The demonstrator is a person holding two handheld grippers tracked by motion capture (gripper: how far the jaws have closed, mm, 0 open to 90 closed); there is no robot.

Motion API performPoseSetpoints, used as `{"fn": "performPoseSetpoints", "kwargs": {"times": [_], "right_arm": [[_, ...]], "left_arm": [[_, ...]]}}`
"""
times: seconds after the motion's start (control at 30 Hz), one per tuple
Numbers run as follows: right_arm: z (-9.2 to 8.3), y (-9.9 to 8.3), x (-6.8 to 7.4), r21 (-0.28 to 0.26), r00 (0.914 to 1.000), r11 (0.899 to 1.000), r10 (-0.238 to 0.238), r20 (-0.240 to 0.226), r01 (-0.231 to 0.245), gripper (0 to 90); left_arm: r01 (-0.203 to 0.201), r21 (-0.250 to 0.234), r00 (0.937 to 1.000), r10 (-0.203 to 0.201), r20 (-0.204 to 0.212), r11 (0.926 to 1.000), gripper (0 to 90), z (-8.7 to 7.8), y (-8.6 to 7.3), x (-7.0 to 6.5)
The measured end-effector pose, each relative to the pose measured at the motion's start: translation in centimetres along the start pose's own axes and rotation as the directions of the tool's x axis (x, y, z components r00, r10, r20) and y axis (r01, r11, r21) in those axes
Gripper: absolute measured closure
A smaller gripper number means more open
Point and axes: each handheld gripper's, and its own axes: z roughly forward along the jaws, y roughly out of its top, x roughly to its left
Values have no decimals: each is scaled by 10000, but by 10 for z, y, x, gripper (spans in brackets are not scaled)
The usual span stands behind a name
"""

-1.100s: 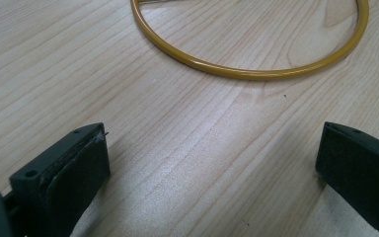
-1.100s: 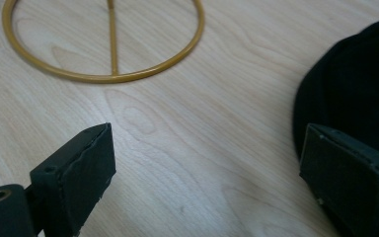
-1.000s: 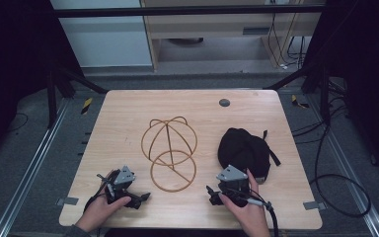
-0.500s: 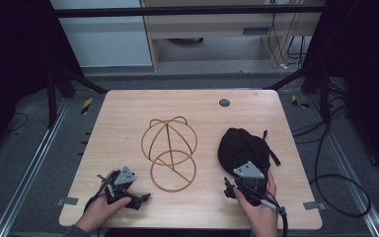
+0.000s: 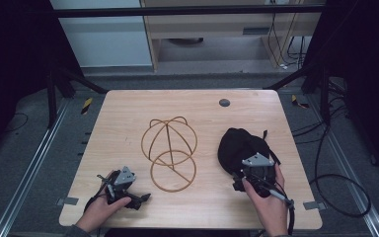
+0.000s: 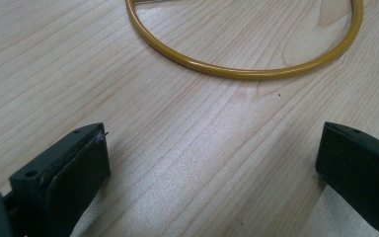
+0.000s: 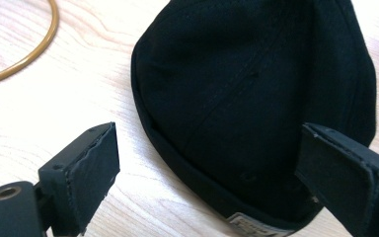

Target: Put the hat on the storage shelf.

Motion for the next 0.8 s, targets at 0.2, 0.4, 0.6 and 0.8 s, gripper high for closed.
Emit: {"fn": "performPoseSetpoints", "kwargs": {"times": [0.2,0.4,0.6,0.8], "right_arm": [[-3,25,-6,947,9929,9896,-1031,-587,1083,71],[-1,51,-21,1901,9797,9651,-1592,-1216,1804,139],[0,74,-44,2233,9764,9594,-1361,-1679,1721,167],[0,95,-62,2351,9687,9557,-1271,-2132,1771,254]], "left_arm": [[20,1,10000,-20,-12,10000,0,0,0,-1],[35,6,10000,-35,-22,10000,0,0,0,-1],[61,-4,10000,-61,-11,10000,0,0,0,-1],[17,-8,10000,-17,32,10000,0,0,0,-1]]}}
